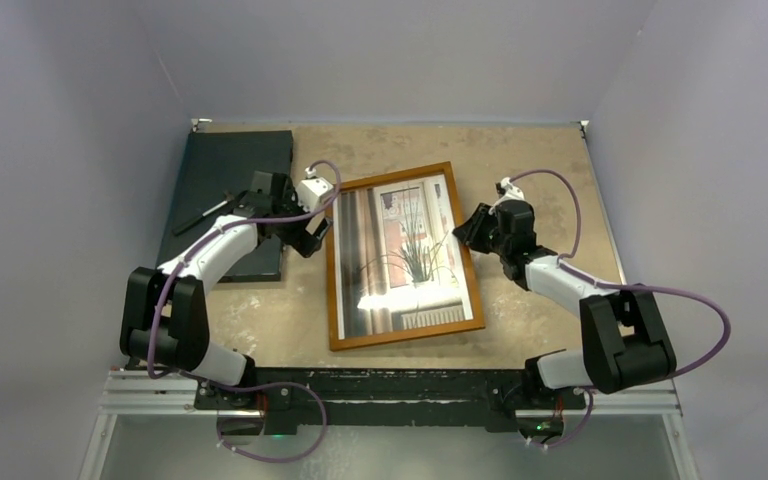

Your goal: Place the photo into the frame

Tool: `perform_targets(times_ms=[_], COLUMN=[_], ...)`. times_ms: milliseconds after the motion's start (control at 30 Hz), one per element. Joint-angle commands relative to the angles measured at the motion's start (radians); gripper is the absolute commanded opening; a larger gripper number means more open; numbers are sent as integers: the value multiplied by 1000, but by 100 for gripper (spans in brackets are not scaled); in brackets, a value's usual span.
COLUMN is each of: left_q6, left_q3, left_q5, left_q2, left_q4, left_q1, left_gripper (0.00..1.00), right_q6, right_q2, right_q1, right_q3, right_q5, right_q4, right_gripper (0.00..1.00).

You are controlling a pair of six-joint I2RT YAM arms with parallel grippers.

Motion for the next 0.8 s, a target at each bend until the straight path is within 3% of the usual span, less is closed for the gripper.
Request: perform_targets(times_ms=[0, 100, 133, 167, 200, 300, 400, 500, 633, 767], left_q6=[-84, -120, -131, -144, -158, -189, -279, -340, -333, -291], left_q3=[21, 25, 23, 20, 19, 17, -1, -36, -198, -315], left_q5=[-44, -83, -90, -95, -97, -129, -266, -396, -445, -487], left_q2=[-30, -28, -33, -35, -38, -47, -43, -29, -35, -14], left_q4=[61, 75, 83, 94, 102, 126, 201, 294, 531, 740], left_q1=[7, 24, 33, 43, 54, 70, 72, 72, 72, 72], left_gripper=[98, 99, 99, 99, 99, 100, 100, 100, 100, 100], right_q6=[-52, -50, -49, -52, -56, -67, -73, -65, -92, -95], right_q2=[-11, -19, -22, -26, -28, -37, -54, -49, 40, 149], right_q1=[-13, -13, -14, -15, -15, -23, -61, -99, -102, -115], right_q3=[6, 14, 20, 26, 34, 67, 109, 138, 160, 204], right_q5=[120, 151, 165, 173, 180, 214, 289, 479, 775, 880], right_q4=[-21, -37, -49, -54, -65, -90, -108, -114, -79, -82], right_gripper=[38, 59, 69, 92, 98, 99, 99, 99, 99, 99])
